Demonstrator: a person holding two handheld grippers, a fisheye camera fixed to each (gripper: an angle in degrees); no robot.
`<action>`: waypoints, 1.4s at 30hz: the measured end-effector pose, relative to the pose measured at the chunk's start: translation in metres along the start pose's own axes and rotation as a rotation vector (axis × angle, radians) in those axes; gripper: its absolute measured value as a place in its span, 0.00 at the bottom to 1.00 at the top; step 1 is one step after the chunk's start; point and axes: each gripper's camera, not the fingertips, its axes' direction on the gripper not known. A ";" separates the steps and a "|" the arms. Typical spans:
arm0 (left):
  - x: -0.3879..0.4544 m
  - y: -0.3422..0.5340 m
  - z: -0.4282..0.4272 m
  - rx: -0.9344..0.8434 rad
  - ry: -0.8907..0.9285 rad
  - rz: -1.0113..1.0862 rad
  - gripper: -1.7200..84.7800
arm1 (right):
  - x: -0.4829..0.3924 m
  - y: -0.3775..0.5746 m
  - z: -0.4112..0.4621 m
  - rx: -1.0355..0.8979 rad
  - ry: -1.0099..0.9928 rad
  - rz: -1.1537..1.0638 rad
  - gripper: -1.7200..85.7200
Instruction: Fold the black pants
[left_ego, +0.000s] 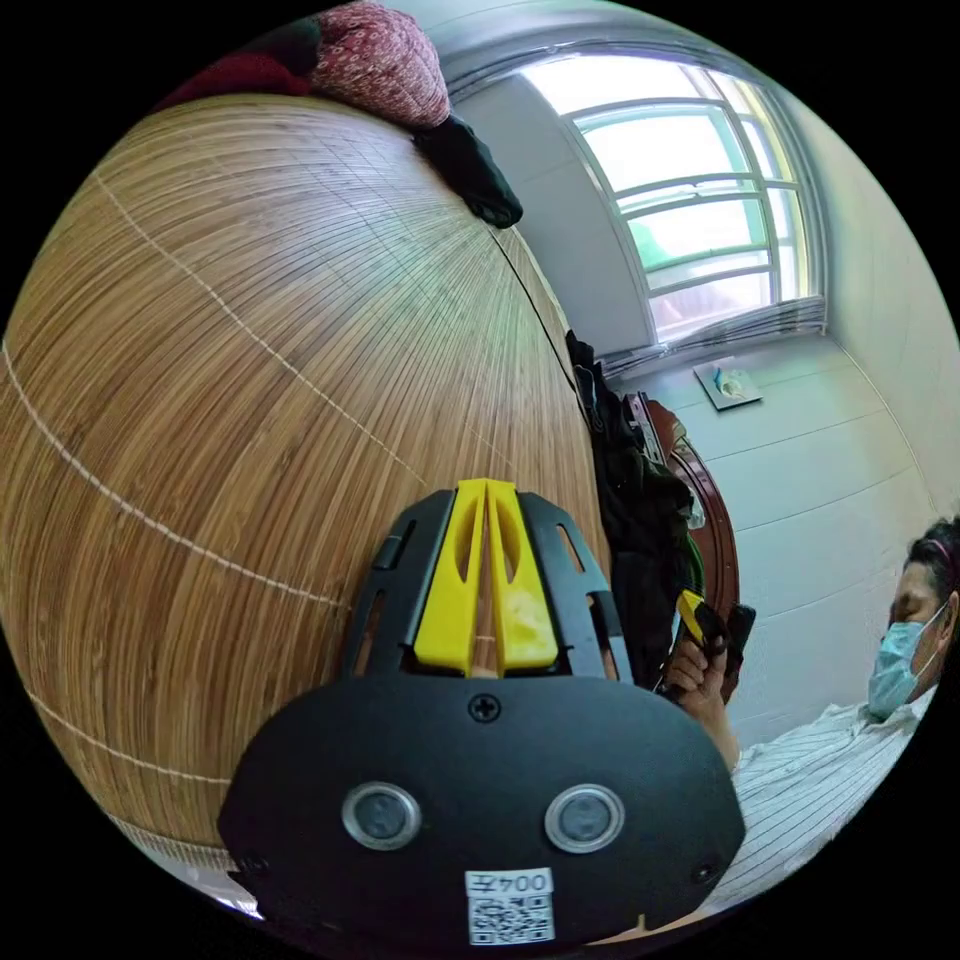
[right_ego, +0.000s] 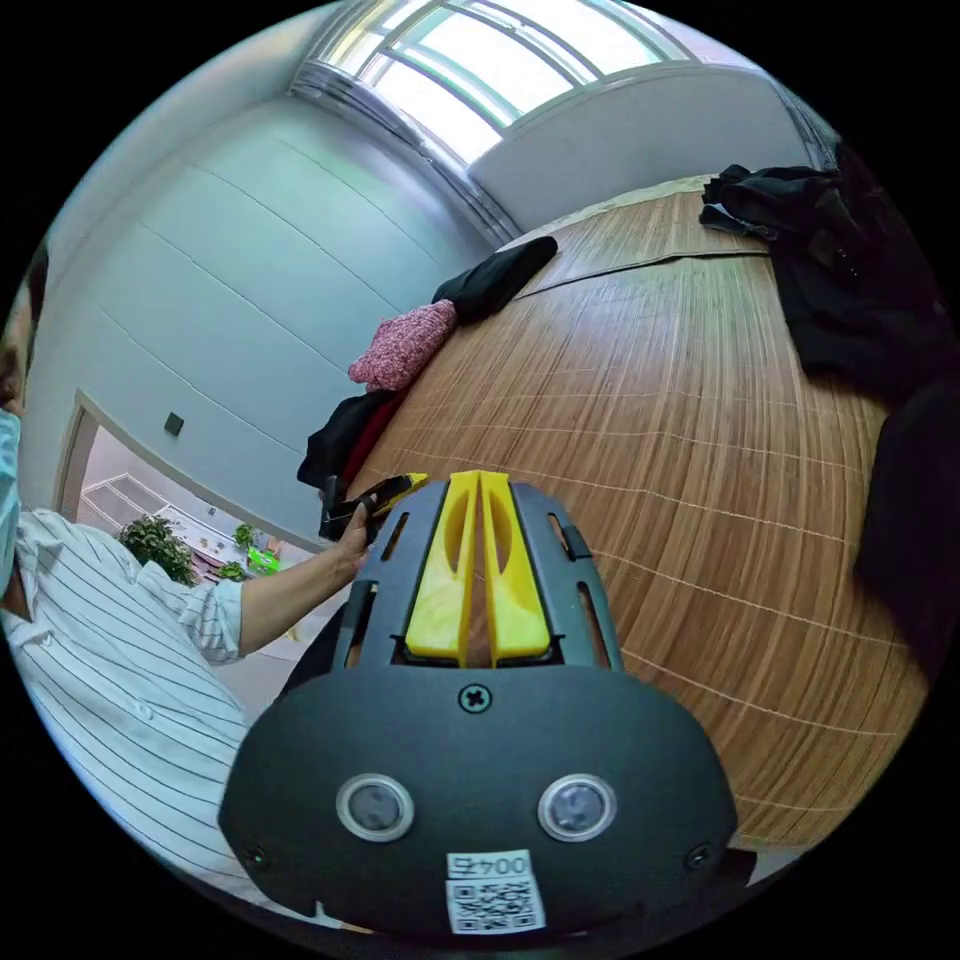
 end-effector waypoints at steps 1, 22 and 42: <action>-0.007 0.005 0.006 0.002 -0.003 0.000 0.02 | -0.014 0.010 -0.007 0.030 0.009 0.002 0.01; 0.086 0.230 0.259 -0.270 -0.658 0.626 0.03 | -0.049 0.137 -0.056 -0.076 0.998 0.066 0.02; 0.012 0.279 0.363 -0.210 -0.602 0.565 0.02 | 0.029 -0.005 0.041 -0.284 0.955 -0.282 0.18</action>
